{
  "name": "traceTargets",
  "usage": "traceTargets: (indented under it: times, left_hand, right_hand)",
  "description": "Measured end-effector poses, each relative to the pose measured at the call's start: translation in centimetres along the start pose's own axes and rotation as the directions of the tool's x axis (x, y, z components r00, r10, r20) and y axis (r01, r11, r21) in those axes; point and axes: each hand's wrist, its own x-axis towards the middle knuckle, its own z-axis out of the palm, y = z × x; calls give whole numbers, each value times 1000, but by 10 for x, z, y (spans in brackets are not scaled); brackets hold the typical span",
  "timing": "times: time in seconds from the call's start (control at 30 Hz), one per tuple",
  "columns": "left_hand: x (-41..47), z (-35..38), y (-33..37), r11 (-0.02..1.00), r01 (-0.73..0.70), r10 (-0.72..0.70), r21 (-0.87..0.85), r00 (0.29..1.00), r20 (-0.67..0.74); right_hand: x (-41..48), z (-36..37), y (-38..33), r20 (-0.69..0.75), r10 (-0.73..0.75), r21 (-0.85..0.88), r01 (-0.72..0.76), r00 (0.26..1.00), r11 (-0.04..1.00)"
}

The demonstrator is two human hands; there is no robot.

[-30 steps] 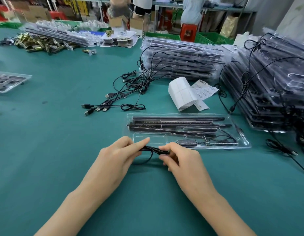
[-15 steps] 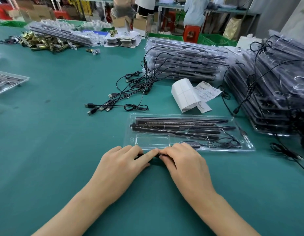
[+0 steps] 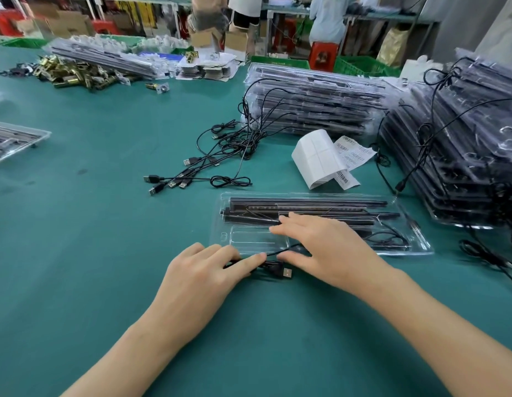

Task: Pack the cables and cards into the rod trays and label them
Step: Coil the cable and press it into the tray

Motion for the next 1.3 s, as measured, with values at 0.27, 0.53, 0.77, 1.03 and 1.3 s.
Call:
traceTargets:
  times: [0.27, 0.53, 0.77, 1.03, 1.3]
  left_hand:
    - [1, -4, 0, 998, 29, -35, -49, 990, -135]
    - [3, -2, -1, 998, 52, -55, -25, 988, -145]
    - [6, -11, 3, 998, 50, -55, -37, 986, -156]
    - [9, -10, 6, 998, 63, -57, 20, 973, -224]
    - [12, -9, 11, 987, 157, -148, 25, 964, -221]
  right_hand:
    - [1, 2, 4, 23, -32, -23, 32, 999, 999]
    - [1, 0, 10, -4, -69, -21, 69, 998, 997]
    - [-7, 17, 4, -225, -233, -211, 186, 946, 960]
    - [-4, 29, 0, -385, -100, -172, 35, 917, 984]
    - [-2, 33, -5, -408, 48, -3, -54, 912, 999]
